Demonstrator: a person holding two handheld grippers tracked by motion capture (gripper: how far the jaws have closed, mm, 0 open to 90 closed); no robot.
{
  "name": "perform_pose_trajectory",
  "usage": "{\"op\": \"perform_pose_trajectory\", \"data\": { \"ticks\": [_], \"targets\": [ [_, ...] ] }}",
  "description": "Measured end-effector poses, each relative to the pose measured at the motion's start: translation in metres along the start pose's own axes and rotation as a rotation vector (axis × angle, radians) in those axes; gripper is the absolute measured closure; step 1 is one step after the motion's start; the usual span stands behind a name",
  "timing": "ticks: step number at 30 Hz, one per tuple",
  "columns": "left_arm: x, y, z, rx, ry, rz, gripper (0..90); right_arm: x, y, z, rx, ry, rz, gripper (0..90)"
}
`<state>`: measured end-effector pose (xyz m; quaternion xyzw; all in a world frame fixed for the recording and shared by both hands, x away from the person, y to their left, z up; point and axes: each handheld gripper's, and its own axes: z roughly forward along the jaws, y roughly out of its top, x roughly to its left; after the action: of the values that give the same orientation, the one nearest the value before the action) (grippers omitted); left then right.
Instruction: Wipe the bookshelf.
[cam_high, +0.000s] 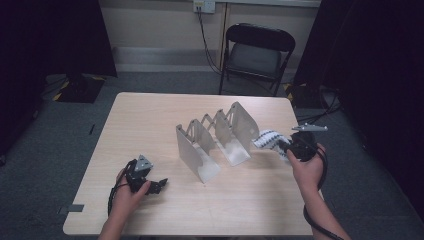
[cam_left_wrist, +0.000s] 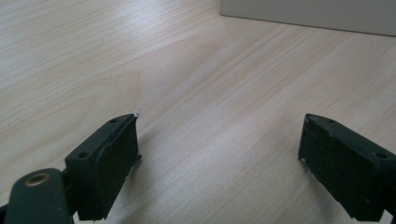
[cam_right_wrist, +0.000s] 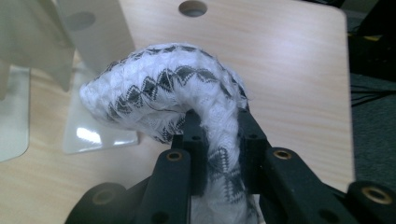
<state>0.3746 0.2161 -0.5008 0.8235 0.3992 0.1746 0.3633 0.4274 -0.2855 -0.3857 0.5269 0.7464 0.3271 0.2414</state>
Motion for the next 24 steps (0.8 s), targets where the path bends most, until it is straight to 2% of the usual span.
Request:
{"op": "perform_pose_trajectory", "data": {
  "ticks": [1,7,12,13,16,19,21,24],
  "targets": [
    [0.0,0.0,0.0,0.0,0.001,0.0,11.9,-0.004,0.008,-0.002,0.001,-0.022,0.0,78.0],
    [0.0,0.0,0.0,0.0,0.0,0.0,11.9,-0.008,0.013,-0.004,-0.003,-0.037,0.008,78.0],
    [0.0,0.0,0.0,0.0,0.0,0.0,11.9,0.001,0.022,-0.004,-0.035,-0.002,-0.022,77.9],
    [0.0,0.0,0.0,0.0,0.0,0.0,11.9,0.006,0.03,-0.006,-0.058,0.021,-0.032,77.8],
    [0.0,0.0,0.0,0.0,0.0,0.0,11.9,0.014,0.041,-0.009,-0.083,0.037,-0.051,77.7],
    [0.0,0.0,0.0,0.0,0.0,0.0,11.9,0.022,0.05,-0.01,-0.107,0.079,-0.079,77.8],
    [0.0,0.0,0.0,0.0,0.0,0.0,11.9,0.029,0.051,-0.006,-0.11,0.127,-0.088,77.8],
    [0.0,0.0,0.0,0.0,0.0,0.0,11.9,0.031,0.049,-0.002,-0.102,0.14,-0.108,77.7]
  ]
}}
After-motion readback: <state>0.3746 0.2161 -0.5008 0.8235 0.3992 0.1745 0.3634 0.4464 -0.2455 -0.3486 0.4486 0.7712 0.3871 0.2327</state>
